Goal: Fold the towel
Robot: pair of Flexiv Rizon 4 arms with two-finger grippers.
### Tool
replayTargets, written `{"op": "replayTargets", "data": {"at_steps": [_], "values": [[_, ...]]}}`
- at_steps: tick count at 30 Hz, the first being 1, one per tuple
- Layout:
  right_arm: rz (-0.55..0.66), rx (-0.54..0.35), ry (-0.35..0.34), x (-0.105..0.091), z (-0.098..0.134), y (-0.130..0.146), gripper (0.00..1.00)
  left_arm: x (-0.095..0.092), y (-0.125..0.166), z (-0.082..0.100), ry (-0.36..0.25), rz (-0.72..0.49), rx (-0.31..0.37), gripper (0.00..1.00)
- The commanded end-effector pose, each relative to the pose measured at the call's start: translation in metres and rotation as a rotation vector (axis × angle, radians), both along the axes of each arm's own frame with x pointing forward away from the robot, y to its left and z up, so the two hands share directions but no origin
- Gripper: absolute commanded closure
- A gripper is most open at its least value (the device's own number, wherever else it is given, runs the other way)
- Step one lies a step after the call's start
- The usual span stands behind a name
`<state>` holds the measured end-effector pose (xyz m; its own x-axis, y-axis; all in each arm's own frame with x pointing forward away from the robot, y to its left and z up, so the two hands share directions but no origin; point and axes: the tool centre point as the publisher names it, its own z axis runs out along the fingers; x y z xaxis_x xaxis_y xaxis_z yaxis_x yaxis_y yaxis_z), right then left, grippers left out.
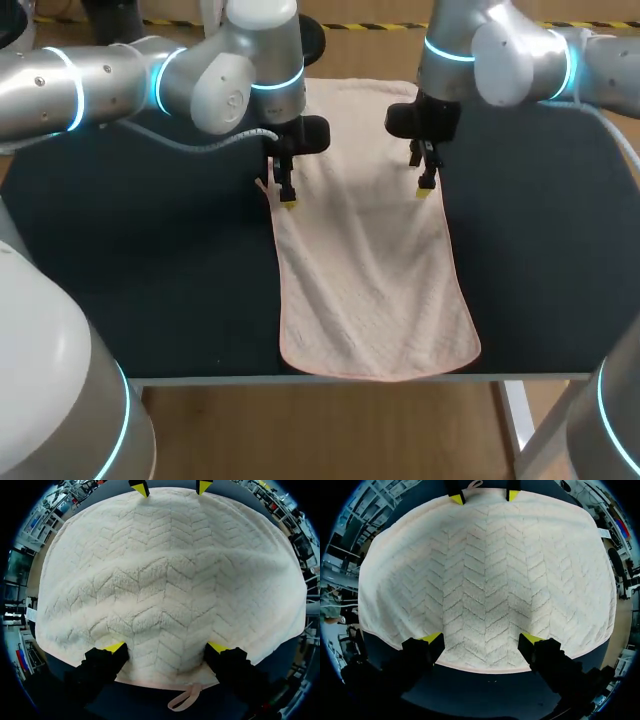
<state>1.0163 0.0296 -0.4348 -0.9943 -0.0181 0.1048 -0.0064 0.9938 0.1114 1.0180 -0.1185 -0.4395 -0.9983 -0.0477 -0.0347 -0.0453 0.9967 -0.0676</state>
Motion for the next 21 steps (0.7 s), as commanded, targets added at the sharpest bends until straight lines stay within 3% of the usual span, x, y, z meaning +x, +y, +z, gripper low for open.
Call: {"op": "replayTargets", "data": {"at_steps": [1,9,10,11,12,13,14,21], "values": [[0.001,-0.001,0.013,0.009,-0.012,0.002,0.0,0.005,0.001,-0.007,0.007,-0.005,0.003,0.0],[0.024,-0.012,0.011,0.01,-0.016,0.003,0.0,0.005,0.0,-0.008,0.016,-0.016,0.002,0.0],[0.024,-0.013,0.012,0.009,-0.016,0.003,0.0,0.004,0.0,-0.008,0.016,-0.017,0.002,0.17],[0.025,-0.013,0.013,0.007,-0.016,0.003,0.0,0.004,0.0,-0.009,0.016,-0.018,0.002,0.5],[0.026,-0.017,0.012,0.006,-0.016,0.003,0.0,0.003,-0.001,-0.009,0.017,-0.019,0.001,0.7],[0.027,-0.02,0.011,0.005,-0.016,0.004,0.76,0.002,-0.001,-0.01,0.017,-0.021,0.001,1.0],[0.028,-0.021,0.009,0.003,-0.015,0.004,1.0,0.002,-0.001,-0.01,0.018,-0.022,0.002,1.0],[0.013,-0.023,-0.004,-0.007,-0.006,0.0,1.0,-0.004,0.001,-0.005,0.015,-0.016,-0.004,1.0]]}}
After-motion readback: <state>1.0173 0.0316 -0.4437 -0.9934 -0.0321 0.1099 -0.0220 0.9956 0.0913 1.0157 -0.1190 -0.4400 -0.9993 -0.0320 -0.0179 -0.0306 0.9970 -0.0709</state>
